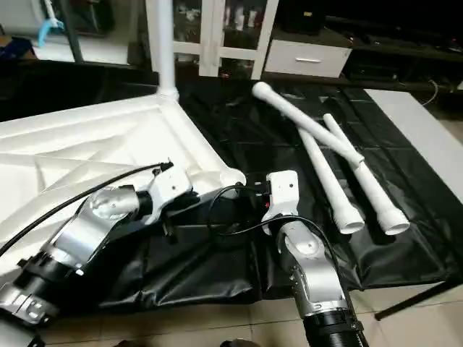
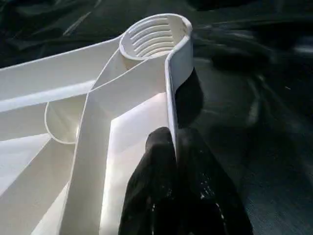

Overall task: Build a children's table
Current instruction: Insert table leg to table base

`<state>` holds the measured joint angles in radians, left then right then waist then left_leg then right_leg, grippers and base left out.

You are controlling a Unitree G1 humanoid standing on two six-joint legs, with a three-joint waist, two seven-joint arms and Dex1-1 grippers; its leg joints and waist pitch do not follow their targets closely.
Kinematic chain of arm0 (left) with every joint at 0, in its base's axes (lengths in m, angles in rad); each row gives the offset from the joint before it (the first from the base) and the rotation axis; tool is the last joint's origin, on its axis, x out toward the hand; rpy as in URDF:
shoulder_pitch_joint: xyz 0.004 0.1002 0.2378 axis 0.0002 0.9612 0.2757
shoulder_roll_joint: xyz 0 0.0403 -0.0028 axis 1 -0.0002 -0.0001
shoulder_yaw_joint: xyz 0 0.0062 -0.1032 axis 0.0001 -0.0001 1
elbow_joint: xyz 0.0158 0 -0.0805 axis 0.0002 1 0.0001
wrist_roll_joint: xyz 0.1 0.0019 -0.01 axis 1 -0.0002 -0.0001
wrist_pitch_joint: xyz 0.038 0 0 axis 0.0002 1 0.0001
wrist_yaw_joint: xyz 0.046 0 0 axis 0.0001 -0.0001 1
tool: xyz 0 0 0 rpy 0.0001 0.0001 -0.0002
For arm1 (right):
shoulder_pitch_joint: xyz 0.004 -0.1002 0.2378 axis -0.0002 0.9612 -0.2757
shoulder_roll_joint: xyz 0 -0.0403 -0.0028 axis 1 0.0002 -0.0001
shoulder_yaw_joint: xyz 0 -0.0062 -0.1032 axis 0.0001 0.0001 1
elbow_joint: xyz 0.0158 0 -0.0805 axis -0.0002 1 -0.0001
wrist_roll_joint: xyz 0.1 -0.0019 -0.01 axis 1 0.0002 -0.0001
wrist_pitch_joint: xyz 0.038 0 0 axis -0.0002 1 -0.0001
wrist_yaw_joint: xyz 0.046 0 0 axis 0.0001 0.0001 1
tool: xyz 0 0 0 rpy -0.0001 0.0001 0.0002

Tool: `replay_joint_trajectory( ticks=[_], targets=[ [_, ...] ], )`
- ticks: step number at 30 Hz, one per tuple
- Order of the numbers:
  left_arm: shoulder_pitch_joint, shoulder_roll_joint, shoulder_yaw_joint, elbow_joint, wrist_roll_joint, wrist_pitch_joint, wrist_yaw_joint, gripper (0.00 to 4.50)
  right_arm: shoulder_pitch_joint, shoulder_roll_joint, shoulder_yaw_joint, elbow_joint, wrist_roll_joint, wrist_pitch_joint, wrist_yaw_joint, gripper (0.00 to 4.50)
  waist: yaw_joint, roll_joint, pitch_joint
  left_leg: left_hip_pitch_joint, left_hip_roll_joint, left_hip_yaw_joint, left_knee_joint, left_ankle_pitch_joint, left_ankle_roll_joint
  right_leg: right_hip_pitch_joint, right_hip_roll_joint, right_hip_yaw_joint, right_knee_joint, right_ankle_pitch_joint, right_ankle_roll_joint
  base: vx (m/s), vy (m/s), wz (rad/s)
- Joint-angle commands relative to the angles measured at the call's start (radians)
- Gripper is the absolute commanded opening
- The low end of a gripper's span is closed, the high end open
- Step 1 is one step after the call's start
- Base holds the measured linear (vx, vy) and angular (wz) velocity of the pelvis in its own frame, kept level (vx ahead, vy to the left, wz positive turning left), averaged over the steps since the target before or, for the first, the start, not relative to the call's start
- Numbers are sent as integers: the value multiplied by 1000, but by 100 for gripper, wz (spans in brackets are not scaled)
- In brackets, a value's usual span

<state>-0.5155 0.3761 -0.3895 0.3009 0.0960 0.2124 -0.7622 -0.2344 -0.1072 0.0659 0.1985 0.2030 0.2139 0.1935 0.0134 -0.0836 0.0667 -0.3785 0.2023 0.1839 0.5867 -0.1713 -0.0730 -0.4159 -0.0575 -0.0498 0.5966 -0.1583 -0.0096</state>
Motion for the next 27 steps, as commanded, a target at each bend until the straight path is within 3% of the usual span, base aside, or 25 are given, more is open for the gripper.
replay_joint_trajectory(
  ticks=[1,11,12,14,15,16,18,24,27],
  targets=[
    [3,-17,-16,-20,-9,-80,-27,0,-4,-2,-19,-25,7,8,0,392,0,17,-69,23,30,-10,-70,-299,-29,35,-67,47,-75,-314,-129,0,0,0],
    [-2,-16,-2,-9,-38,-199,-74,0,-15,3,-26,-20,3,8,2,392,19,23,-75,24,29,-3,-66,-233,-20,39,-65,49,-62,-224,-144,0,0,0],
    [-5,-24,8,-5,-50,-219,-73,0,-21,2,-30,-16,-1,9,-3,392,20,28,-75,23,29,-3,-67,-232,-20,39,-65,50,-61,-223,-145,0,0,0],
    [-6,-28,13,-3,-56,-227,-72,0,-25,0,-32,-15,-5,11,-7,392,20,23,-76,23,28,-1,-65,-233,-18,39,-64,50,-61,-229,-142,0,0,0],
    [-6,-31,18,-4,-68,-241,-80,0,-32,-5,-35,-11,-12,12,-15,392,21,29,-74,23,28,-1,-66,-233,-19,38,-65,51,-61,-232,-141,0,0,0],
    [-5,-33,22,-3,-77,-257,-92,0,-38,-9,-40,-8,-17,15,-22,392,20,28,-74,23,27,-1,-66,-232,-19,37,-64,51,-62,-236,-141,0,0,0],
    [-4,-19,13,-2,-87,-297,-143,0,-65,-29,-54,3,-30,35,-39,392,22,34,-75,25,27,0,-65,-236,-23,37,-64,51,-62,-239,-140,0,0,0],
    [-3,-2,1,4,-104,-347,-218,0,-98,-55,-76,-2,-15,48,-22,392,31,35,-77,24,27,3,-63,-218,-20,39,-64,52,-60,-236,-133,0,0,0],
    [-9,23,-26,42,-68,-429,-250,0,-144,-88,-91,6,-11,64,10,392,29,32,-73,23,27,3,-63,-223,-17,37,-62,51,-59,-235,-133,0,0,0]
  ],
)
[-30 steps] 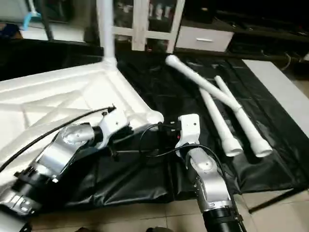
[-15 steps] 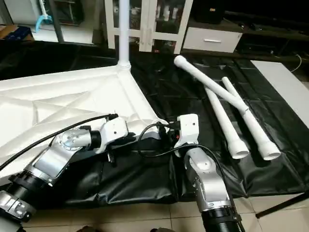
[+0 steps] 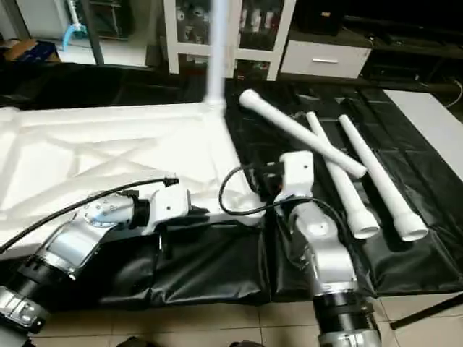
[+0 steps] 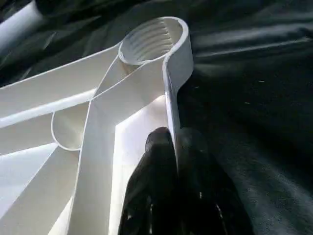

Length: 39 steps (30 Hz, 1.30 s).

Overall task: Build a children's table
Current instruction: Insert table leg to table base

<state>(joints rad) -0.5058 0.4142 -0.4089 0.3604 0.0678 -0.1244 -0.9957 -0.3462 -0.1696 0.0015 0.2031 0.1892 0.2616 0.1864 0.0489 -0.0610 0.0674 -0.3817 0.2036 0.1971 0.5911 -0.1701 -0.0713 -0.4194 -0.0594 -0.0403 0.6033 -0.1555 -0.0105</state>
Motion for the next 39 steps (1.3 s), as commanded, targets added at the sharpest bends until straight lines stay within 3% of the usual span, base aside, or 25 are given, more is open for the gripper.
replay_joint_trajectory(
  ticks=[1,3,5,6,7,9,11,12,14,15,19,21,24,25,26,28,29,30,31,33,34,35,37,38,39],
  targets=[
    [-23,-11,-9,-7,-29,-104,-15,0,-40,-34,-26,4,1,21,25,392,-9,10,-74,25,24,-11,-68,-226,-19,42,-60,42,-65,-243,-132,0,0,0],
    [-29,-7,-7,10,-21,-107,-12,0,-52,-51,-20,11,-3,34,41,392,-9,11,-73,28,25,-11,-67,-231,-22,40,-60,42,-65,-251,-131,0,0,0],
    [-68,0,19,94,41,-133,69,0,-107,-146,8,57,-50,95,93,392,-13,7,-70,33,24,-7,-64,-242,-25,37,-56,43,-68,-256,-136,0,0,0],
    [-71,-3,29,98,26,-116,53,0,-114,-157,0,67,-50,103,93,392,-12,7,-70,31,24,-7,-62,-241,-26,38,-58,44,-68,-259,-137,0,0,0],
    [-73,-3,39,97,10,-99,36,44,-120,-165,-8,75,-50,108,92,397,-14,6,-69,27,21,-8,-63,-239,-25,41,-59,44,-68,-268,-137,0,0,0],
    [-82,-1,65,90,-11,-66,31,55,-134,-187,-25,91,-43,112,100,397,-19,-4,-70,23,22,-8,-60,-228,-17,42,-63,44,-69,-288,-134,0,0,0],
    [-90,7,82,93,-23,-53,29,78,-145,-204,-33,103,-38,114,116,397,-23,-2,-71,20,22,-9,-58,-225,-12,44,-62,43,-67,-288,-143,0,0,0],
    [-92,15,87,93,-28,-64,24,93,-152,-211,-37,111,-34,117,126,397,-24,-10,-65,19,22,-8,-58,-226,-5,41,-60,42,-68,-292,-144,0,0,0],
    [-94,27,100,85,-45,-68,15,99,-174,-221,-37,134,-33,123,139,397,-30,-9,-66,18,22,-10,-58,-221,1,42,-61,40,-66,-301,-148,0,0,0],
    [-96,30,103,86,-52,-72,10,107,-183,-224,-35,143,-34,126,143,423,-30,-8,-65,19,22,-9,-57,-219,1,41,-61,41,-66,-300,-149,0,0,0],
    [-107,62,129,80,-93,-86,-35,145,-270,-255,-5,258,-43,161,217,443,-39,-7,-63,22,23,-9,-56,-223,6,37,-58,40,-63,-285,-170,0,0,0],
    [-102,71,169,26,-145,-27,-64,158,-367,-273,49,428,-92,149,294,450,-46,-6,-55,20,22,-8,-55,-238,3,33,-59,39,-62,-292,-190,0,0,0],
    [-100,66,190,-7,-163,21,-52,178,-417,-271,60,520,-111,126,311,450,-47,-10,-51,18,23,-7,-54,-236,-1,35,-60,41,-63,-298,-191,0,0,0],
    [-93,59,201,-48,-188,80,-48,178,-462,-268,67,609,-136,86,306,450,-42,-6,-41,21,24,-7,-57,-239,1,28,-59,41,-68,-301,-186,0,0,0],
    [-79,51,213,-115,-229,163,-44,178,-522,-264,75,723,-167,36,297,450,-47,-7,-40,21,24,-6,-55,-241,-14,29,-59,40,-61,-295,-206,0,0,0],
    [-62,33,228,-177,-275,228,-17,178,-551,-261,75,781,-177,16,291,450,-44,-5,-27,14,24,-3,-56,-212,-6,26,-55,43,-54,-229,-216,0,0,0],
    [-54,22,237,-206,-297,258,1,178,-564,-260,74,809,-180,7,292,450,-43,-7,-27,14,24,-3,-55,-203,1,27,-54,43,-54,-208,-220,0,0,0],
    [-46,11,247,-244,-330,304,29,178,-579,-259,70,841,-180,10,292,450,-41,-4,-13,11,23,-3,-57,-193,11,23,-52,43,-51,-172,-229,0,0,0],
    [-46,11,247,-244,-330,304,29,178,-579,-259,70,841,-180,10,292,450,-40,-6,-15,12,23,-1,-55,-184,22,27,-50,43,-49,-149,-236,0,0,0],
    [-33,-6,286,-335,-371,423,116,178,-615,-272,93,934,-213,-16,272,450,-40,5,6,8,26,-3,-60,-173,24,23,-50,41,-43,-107,-256,0,0,0],
    [-27,7,287,-363,-380,451,110,178,-621,-274,90,955,-210,-13,274,450,-39,5,10,9,23,-1,-57,-163,32,25,-51,42,-43,-88,-266,0,0,0],
    [-19,29,284,-396,-394,484,89,178,-626,-277,85,976,-207,1,277,450,-34,11,25,3,20,-4,-59,-151,44,26,-54,43,-42,-89,-271,0,0,0],
    [2,87,263,-460,-415,535,26,178,-624,-284,87,1003,-210,29,301,450,-31,15,31,3,21,-4,-57,-120,57,30,-55,44,-35,-54,-284,0,0,0],
    [14,118,254,-493,-426,548,-8,178,-621,-288,88,1012,-210,42,313,450,-33,15,48,-5,21,-6,-62,-104,75,29,-54,43,-35,-41,-290,0,0,0],
    [26,148,249,-540,-438,583,-40,178,-625,-297,91,1040,-229,18,303,450,-33,18,53,-4,22,-6,-63,-104,74,28,-56,42,-34,-52,-294,0,0,0]
  ],
)
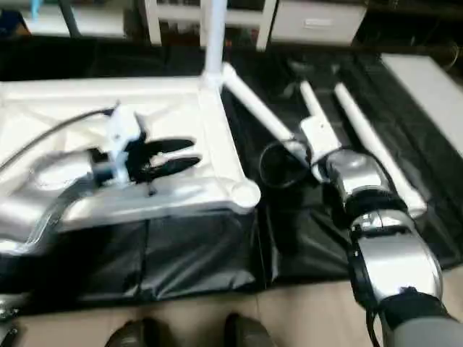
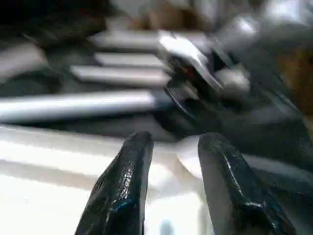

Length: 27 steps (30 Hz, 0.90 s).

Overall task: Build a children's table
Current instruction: Insert table leg to table base

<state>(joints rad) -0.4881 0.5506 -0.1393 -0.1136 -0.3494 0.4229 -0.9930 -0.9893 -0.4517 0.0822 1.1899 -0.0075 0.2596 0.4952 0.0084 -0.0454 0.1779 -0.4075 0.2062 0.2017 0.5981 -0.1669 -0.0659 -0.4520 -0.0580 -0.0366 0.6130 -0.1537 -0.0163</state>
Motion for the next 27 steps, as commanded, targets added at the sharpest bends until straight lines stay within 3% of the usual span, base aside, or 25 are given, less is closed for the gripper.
replay_joint_trajectory(
  ticks=[1,2,4,5,6,7,8,9,10,13,15,17,20,22,23,27],
  targets=[
    [13,31,-22,-94,-29,53,-62,178,15,-20,6,68,-37,6,-11,450,12,11,-52,27,20,-10,-70,-115,67,56,-59,39,-49,-74,-290,0,0,0],
    [14,40,-23,-109,-33,59,-72,178,14,-24,-1,76,-35,4,-11,450,14,14,-40,33,24,-6,-74,-155,54,53,-61,42,-57,-131,-294,0,0,0],
    [0,64,-22,-136,-21,51,-85,183,10,-34,-23,89,-13,4,38,432,22,26,-31,44,28,-5,-77,-207,27,48,-61,43,-63,-181,-294,0,0,0],
    [-3,69,-23,-142,-23,49,-90,185,9,-36,-26,91,-9,7,46,421,27,25,-24,42,28,-6,-80,-226,13,50,-62,42,-64,-198,-291,0,0,0],
    [-8,73,-21,-150,-34,65,-88,185,6,-40,-25,95,-12,6,56,414,28,24,-21,42,28,-5,-80,-239,7,48,-62,43,-65,-213,-287,0,0,0],
    [-26,81,-26,-163,-42,83,-91,185,0,-53,-17,103,-22,3,84,414,29,30,-27,46,27,-6,-80,-250,-6,52,-64,43,-63,-228,-288,0,0,0],
    [-36,89,-30,-173,-45,97,-90,185,-4,-61,-13,110,-29,0,100,411,30,28,-23,45,28,-6,-80,-247,-6,51,-65,44,-65,-232,-291,0,0,0],
    [-42,89,-33,-172,-45,99,-90,185,-6,-64,-11,113,-32,-1,106,385,30,28,-23,45,28,-6,-80,-247,-6,51,-65,44,-65,-232,-291,0,0,0],
    [-64,85,-41,-159,-26,82,-86,185,-17,-78,-8,117,-36,9,137,385,32,34,-30,44,27,-5,-77,-223,-2,55,-66,44,-62,-216,-304,0,0,0],
    [-82,78,-49,-143,-4,67,-81,185,-29,-89,-11,124,-34,20,159,357,33,31,-33,36,28,-3,-74,-176,14,61,-69,45,-56,-176,-320,0,0,0],
    [-97,98,-91,-92,94,-7,-93,185,-54,-99,-55,133,-1,58,171,331,31,34,-48,39,27,-2,-70,-151,29,65,-66,44,-53,-151,-327,0,0,0],
    [-100,95,-97,-78,103,-21,-94,185,-63,-99,-69,135,5,77,188,322,31,37,-57,37,28,1,-65,-105,44,68,-66,44,-44,-90,-344,0,0,0],
    [-109,102,-123,-60,131,-50,-97,185,-59,-109,-54,138,-14,83,207,288,35,33,-70,37,28,3,-59,-61,63,72,-63,43,-34,-8,-369,0,0,0],
    [-114,108,-133,-51,145,-65,-97,185,-54,-110,-55,141,-13,89,213,282,36,34,-72,36,27,5,-57,-53,73,72,-63,44,-32,6,-370,0,0,0],
    [-116,107,-135,-43,149,-71,-95,185,-48,-109,-61,143,-6,95,216,277,39,34,-82,37,27,6,-53,-36,82,76,-62,44,-27,33,-378,0,0,0],
    [-129,101,-137,-26,150,-81,-97,185,-40,-106,-70,148,-4,99,214,238,43,25,-91,36,26,8,-49,-45,86,78,-64,45,-25,24,-378,0,0,0]
  ],
)
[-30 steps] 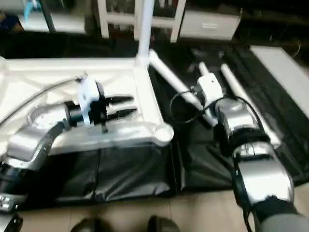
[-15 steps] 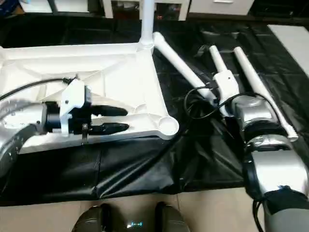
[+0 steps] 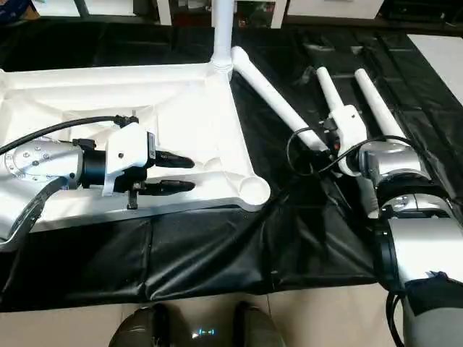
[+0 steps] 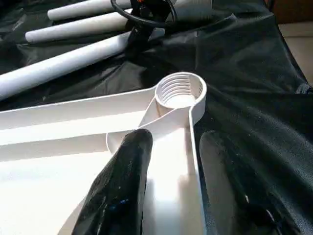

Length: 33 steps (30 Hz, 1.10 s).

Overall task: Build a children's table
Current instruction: Insert table leg to table base

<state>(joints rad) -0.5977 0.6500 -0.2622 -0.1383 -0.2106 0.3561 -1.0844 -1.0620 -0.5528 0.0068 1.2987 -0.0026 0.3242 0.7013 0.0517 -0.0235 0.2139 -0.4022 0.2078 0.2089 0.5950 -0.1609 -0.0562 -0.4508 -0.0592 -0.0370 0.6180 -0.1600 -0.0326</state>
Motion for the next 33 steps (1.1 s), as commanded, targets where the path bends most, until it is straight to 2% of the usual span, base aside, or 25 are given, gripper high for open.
replay_joint_trajectory(
  ticks=[1,2,3,6,7,10,11,14,17,18,19,21,22,23,25,26,27,28,29,30,31,32,33],
  targets=[
    [-20,1,-13,0,11,-15,-6,185,33,-5,5,40,-9,35,7,232,2,6,-125,30,25,0,-46,-62,72,74,-62,45,-32,8,-357,0,0,0],
    [-31,-10,-8,15,17,-25,-4,185,35,-2,-7,41,-7,43,7,224,4,5,-133,31,25,0,-43,-71,64,77,-63,45,-32,-10,-354,0,0,0],
    [-31,-10,-8,15,17,-25,-4,185,35,-2,-7,41,-7,43,7,210,4,4,-132,30,25,0,-43,-76,61,76,-63,45,-33,-18,-351,0,0,0],
    [-40,-26,-4,38,18,-39,-2,185,34,1,-23,40,0,54,16,197,7,3,-137,28,24,-1,-39,-106,39,76,-63,45,-35,-72,-336,0,0,0],
    [-41,-29,-5,42,16,-37,-1,185,35,0,-21,39,-2,50,27,180,7,2,-139,27,24,-2,-39,-121,31,75,-64,45,-36,-94,-328,0,0,0],
    [-42,-33,-7,47,15,-34,-2,185,37,0,-25,39,2,45,36,160,7,1,-139,27,23,-3,-37,-130,24,74,-64,45,-37,-123,-316,0,0,0],
    [-40,-42,-5,51,8,-34,1,185,37,-1,-32,39,6,43,27,149,8,6,-141,26,22,-4,-35,-133,21,74,-64,45,-37,-135,-311,0,0,0],
    [-41,-64,5,52,-15,-30,8,185,29,-7,-67,34,29,25,-6,131,9,3,-142,25,21,-6,-33,-148,11,71,-63,44,-38,-163,-304,0,0,0],
    [-44,-94,30,53,-38,-27,27,185,12,-9,-139,14,82,-37,-58,128,10,2,-149,23,20,-7,-28,-156,4,73,-63,44,-36,-166,-299,0,0,0],
    [-44,-102,37,53,-43,-25,32,185,9,-8,-153,9,93,-54,-61,127,10,2,-148,22,19,-7,-27,-159,3,73,-64,44,-36,-169,-297,0,0,0],
    [-44,-114,47,57,-49,-28,45,185,6,-5,-165,-2,105,-84,-55,126,11,7,-155,23,19,-7,-24,-157,7,74,-62,43,-35,-156,-299,0,0,0],
    [-40,-132,62,62,-58,-31,65,185,5,0,-176,-19,119,-120,-36,126,10,5,-155,20,18,-8,-24,-153,14,75,-61,42,-32,-143,-299,0,0,0],
    [-44,-176,87,83,-62,-30,126,185,10,11,-199,-45,148,-145,-12,126,12,14,-166,18,15,-9,-18,-141,23,81,-60,40,-27,-115,-307,0,0,0],
    [-46,-193,96,90,-65,-27,149,185,14,15,-209,-55,158,-155,-10,126,11,8,-165,13,15,-10,-18,-135,35,82,-58,40,-28,-99,-307,0,0,0],
    [-45,-236,120,91,-80,-30,195,185,37,29,-239,-96,187,-181,-15,126,11,8,-170,11,14,-10,-16,-133,48,84,-59,39,-28,-98,-303,0,0,0],
    [-42,-253,127,84,-89,-33,209,185,52,36,-257,-121,205,-183,-25,125,14,4,-177,12,14,-11,-14,-122,59,86,-61,39,-27,-100,-297,0,0,0],
    [-38,-266,133,73,-97,-34,221,185,79,47,-274,-165,223,-199,-33,125,17,6,-183,14,14,-9,-13,-107,71,84,-61,39,-28,-93,-295,0,0,0],
    [-35,-272,136,66,-99,-30,230,185,96,54,-284,-194,233,-213,-43,125,20,8,-183,14,16,-10,-14,-101,77,82,-61,38,-29,-87,-292,0,0,0],
    [-34,-274,137,63,-100,-29,233,185,102,56,-287,-204,236,-217,-46,125,21,7,-188,14,15,-10,-14,-96,81,81,-56,36,-27,-74,-290,0,0,0],
    [-30,-281,141,55,-98,-22,250,185,129,67,-301,-251,250,-230,-63,125,19,1,-196,16,13,-11,-14,-103,80,83,-55,32,-28,-87,-288,0,0,0],
    [-30,-281,141,55,-98,-22,250,185,129,67,-301,-251,250,-230,-63,125,22,4,-197,19,14,-11,-13,-118,76,79,-57,34,-32,-113,-273,0,0,0],
    [-36,-316,169,56,-125,18,300,213,195,107,-327,-386,279,-238,-96,125,20,-2,-201,18,13,-11,-14,-124,69,80,-55,31,-35,-141,-267,0,0,0],
    [-44,-356,201,59,-156,61,355,213,268,152,-353,-538,311,-241,-132,125,27,2,-192,17,14,-5,-17,-126,65,77,-52,40,-39,-123,-236,0,0,0]
  ],
)
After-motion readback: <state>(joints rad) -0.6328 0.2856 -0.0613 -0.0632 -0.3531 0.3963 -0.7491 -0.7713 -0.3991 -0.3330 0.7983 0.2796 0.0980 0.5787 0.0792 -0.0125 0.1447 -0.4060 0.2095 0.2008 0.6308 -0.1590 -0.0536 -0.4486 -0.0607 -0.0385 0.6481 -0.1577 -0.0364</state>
